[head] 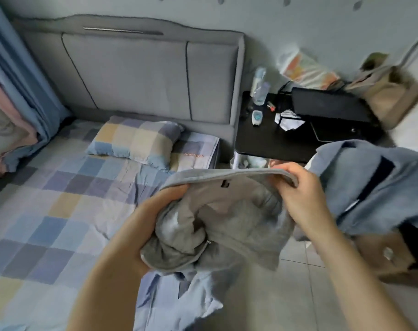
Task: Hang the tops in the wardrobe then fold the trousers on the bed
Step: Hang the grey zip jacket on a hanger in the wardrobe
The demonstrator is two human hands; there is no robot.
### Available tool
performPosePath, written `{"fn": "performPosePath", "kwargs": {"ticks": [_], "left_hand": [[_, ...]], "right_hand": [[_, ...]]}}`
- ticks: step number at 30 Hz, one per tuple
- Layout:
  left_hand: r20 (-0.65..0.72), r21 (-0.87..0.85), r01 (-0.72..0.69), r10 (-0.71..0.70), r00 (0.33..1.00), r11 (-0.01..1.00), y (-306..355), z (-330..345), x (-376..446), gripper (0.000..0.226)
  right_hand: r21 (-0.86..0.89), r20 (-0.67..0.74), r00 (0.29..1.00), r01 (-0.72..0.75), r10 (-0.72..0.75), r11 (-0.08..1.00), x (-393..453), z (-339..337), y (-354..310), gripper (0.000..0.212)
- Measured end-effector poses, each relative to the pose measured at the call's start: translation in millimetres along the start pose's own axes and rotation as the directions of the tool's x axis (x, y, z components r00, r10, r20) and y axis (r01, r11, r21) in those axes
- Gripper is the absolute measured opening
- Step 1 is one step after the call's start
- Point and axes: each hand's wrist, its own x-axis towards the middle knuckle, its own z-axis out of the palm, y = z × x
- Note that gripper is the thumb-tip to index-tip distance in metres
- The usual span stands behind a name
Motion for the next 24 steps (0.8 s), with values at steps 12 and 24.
{"fn": "performPosePath", "kwargs": {"ticks": [12,24], "left_hand": [[-0.048,0.581,-0.550,0.700,0.713,0.600,-20.6,203.5,30.1,0.028],[0.138,0.907,-0.167,0.101,0.985,0.386,-121.7,298.6,125.2,0.037]], "right_hand": [[-0.060,-0.256,0.967,-0.040,0.024,0.997,-18.4,-208.0,49.4,0.026],[-0.132,-0.193,0.923,-0.359,0.332,0.924,-0.7,-325.6,131.7,0.018]]}}
